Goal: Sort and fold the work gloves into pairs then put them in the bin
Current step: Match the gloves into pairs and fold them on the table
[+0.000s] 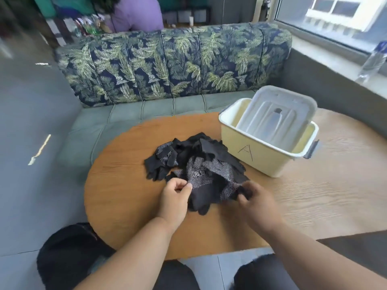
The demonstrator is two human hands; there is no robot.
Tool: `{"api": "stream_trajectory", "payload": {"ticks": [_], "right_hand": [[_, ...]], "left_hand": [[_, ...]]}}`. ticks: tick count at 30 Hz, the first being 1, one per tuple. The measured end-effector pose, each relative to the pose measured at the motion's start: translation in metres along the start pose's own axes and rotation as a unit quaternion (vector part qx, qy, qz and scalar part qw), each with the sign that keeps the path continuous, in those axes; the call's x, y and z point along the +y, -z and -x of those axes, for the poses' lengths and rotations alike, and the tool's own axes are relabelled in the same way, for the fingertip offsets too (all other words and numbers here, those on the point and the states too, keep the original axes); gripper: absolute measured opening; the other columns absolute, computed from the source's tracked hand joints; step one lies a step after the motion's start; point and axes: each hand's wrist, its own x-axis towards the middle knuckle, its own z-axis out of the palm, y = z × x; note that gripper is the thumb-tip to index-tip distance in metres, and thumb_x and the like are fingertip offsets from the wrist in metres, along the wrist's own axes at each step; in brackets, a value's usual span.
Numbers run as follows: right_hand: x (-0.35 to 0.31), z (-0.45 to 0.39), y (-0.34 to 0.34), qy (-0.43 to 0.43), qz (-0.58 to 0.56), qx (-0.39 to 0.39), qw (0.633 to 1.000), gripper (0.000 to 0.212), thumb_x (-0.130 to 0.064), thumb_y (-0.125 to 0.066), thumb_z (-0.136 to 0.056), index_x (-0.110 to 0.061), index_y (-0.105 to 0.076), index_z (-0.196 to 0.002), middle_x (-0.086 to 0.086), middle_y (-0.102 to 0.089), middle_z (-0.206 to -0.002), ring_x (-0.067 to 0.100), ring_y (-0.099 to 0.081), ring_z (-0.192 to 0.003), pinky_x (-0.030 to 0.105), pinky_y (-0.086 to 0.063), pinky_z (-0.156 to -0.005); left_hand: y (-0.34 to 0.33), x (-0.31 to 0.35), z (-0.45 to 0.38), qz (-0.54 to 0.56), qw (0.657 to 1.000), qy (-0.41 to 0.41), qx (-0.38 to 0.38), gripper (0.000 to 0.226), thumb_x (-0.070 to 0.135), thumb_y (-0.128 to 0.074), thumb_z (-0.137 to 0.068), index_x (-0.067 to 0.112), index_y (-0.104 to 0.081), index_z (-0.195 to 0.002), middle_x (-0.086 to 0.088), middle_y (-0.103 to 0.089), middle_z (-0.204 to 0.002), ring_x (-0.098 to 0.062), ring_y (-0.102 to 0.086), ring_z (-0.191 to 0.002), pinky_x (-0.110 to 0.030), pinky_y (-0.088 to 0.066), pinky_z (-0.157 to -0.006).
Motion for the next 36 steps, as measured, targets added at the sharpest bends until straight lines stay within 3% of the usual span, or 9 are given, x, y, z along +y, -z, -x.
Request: {"api": "stream_trajectory", "payload": {"ticks": [5, 8, 10, 13, 20, 23, 27, 31, 36], "right_hand": [[-0.021, 0.057, 0.053, -0.021, -0.117, 0.028, 0.992, 0.010, -0.018, -0.065, -0.096, -0.023, -0.073, -0.095, -0.005, -0.074, -0.071, 0.002, -0.058, -0.046, 0.020, -0.042, -0.040], [-0.038, 0.089, 0.073, -0.017, -0.151, 0.010, 0.988, 0.012, -0.022, -0.065, -0.099, -0.019, -0.076, -0.098, -0.003, -0.076, -0.077, 0.007, -0.069, -0.063, 0.024, -0.055, -0.052], [-0.050, 0.106, 0.084, -0.018, -0.172, -0.017, 0.985, 0.013, -0.022, -0.065, -0.101, -0.016, -0.076, -0.100, 0.003, -0.075, -0.082, 0.012, -0.070, -0.063, 0.027, -0.058, -0.051], [-0.066, 0.123, 0.096, -0.015, -0.195, -0.033, 0.980, 0.014, -0.023, -0.065, -0.101, -0.016, -0.073, -0.093, 0.006, -0.069, -0.083, 0.012, -0.058, -0.062, 0.017, -0.043, -0.045], [-0.104, 0.124, 0.097, -0.031, -0.318, -0.200, 0.926, 0.011, -0.008, -0.067, -0.099, -0.012, -0.070, -0.109, 0.012, -0.070, -0.116, 0.021, -0.065, -0.097, 0.024, -0.059, -0.082], [-0.114, 0.113, 0.077, -0.061, -0.374, -0.251, 0.891, 0.015, -0.022, -0.062, -0.104, -0.015, -0.073, -0.112, 0.014, -0.073, -0.108, 0.024, -0.069, -0.086, 0.034, -0.055, -0.076], [-0.086, 0.080, 0.048, -0.080, -0.256, -0.260, 0.928, 0.012, -0.024, -0.066, -0.102, -0.013, -0.070, -0.103, 0.014, -0.069, -0.099, 0.023, -0.068, -0.080, 0.035, -0.059, -0.070], [-0.031, 0.066, 0.041, -0.106, -0.049, -0.245, 0.963, 0.007, -0.013, -0.066, -0.100, -0.009, -0.069, -0.105, 0.008, -0.071, -0.087, 0.018, -0.064, -0.068, 0.026, -0.055, -0.057], [0.006, 0.052, 0.047, -0.169, -0.172, -0.189, 0.952, 0.022, -0.010, -0.063, -0.099, -0.018, -0.066, -0.120, 0.017, -0.072, -0.099, 0.030, -0.069, -0.080, 0.038, -0.057, -0.067]], "left_hand": [[0.031, 0.006, 0.067, 0.089, 0.991, 0.073, 0.065, 0.017, 0.030, -0.068, -0.093, 0.020, -0.059, -0.083, 0.002, -0.058, -0.073, -0.019, -0.051, -0.071, -0.033, -0.040, -0.066], [0.052, 0.008, 0.100, 0.151, 0.979, 0.115, 0.076, 0.023, 0.045, -0.067, -0.080, 0.024, -0.060, -0.085, -0.003, -0.068, -0.083, -0.025, -0.061, -0.081, -0.045, -0.054, -0.078], [0.066, 0.022, 0.118, 0.181, 0.972, 0.121, 0.093, 0.013, 0.034, -0.066, -0.090, 0.023, -0.058, -0.092, -0.004, -0.067, -0.091, -0.025, -0.061, -0.085, -0.045, -0.055, -0.084], [0.090, 0.043, 0.134, 0.204, 0.968, 0.111, 0.093, 0.007, 0.011, -0.059, -0.099, 0.016, -0.055, -0.099, -0.008, -0.061, -0.090, -0.022, -0.057, -0.074, -0.034, -0.049, -0.067], [0.131, 0.066, 0.136, 0.160, 0.979, 0.046, 0.117, 0.017, 0.004, -0.060, -0.095, 0.020, -0.061, -0.100, -0.004, -0.064, -0.094, -0.019, -0.059, -0.074, -0.030, -0.046, -0.059], [0.141, 0.071, 0.134, 0.170, 0.976, 0.034, 0.130, 0.022, 0.011, -0.065, -0.082, 0.025, -0.061, -0.099, -0.004, -0.063, -0.095, -0.021, -0.057, -0.074, -0.030, -0.041, -0.058], [0.150, 0.067, 0.125, 0.172, 0.977, 0.058, 0.109, 0.038, 0.009, -0.064, -0.071, 0.027, -0.060, -0.104, -0.009, -0.062, -0.102, -0.025, -0.057, -0.076, -0.033, -0.042, -0.064], [0.142, 0.054, 0.115, 0.133, 0.985, 0.074, 0.081, 0.046, 0.006, -0.069, -0.073, 0.033, -0.063, -0.109, -0.005, -0.060, -0.123, -0.025, -0.060, -0.104, -0.041, -0.049, -0.083], [0.120, 0.045, 0.099, 0.148, 0.982, 0.103, 0.053, 0.046, -0.002, -0.063, -0.082, 0.030, -0.064, -0.116, -0.008, -0.069, -0.117, -0.024, -0.063, -0.105, -0.038, -0.050, -0.079]]}}
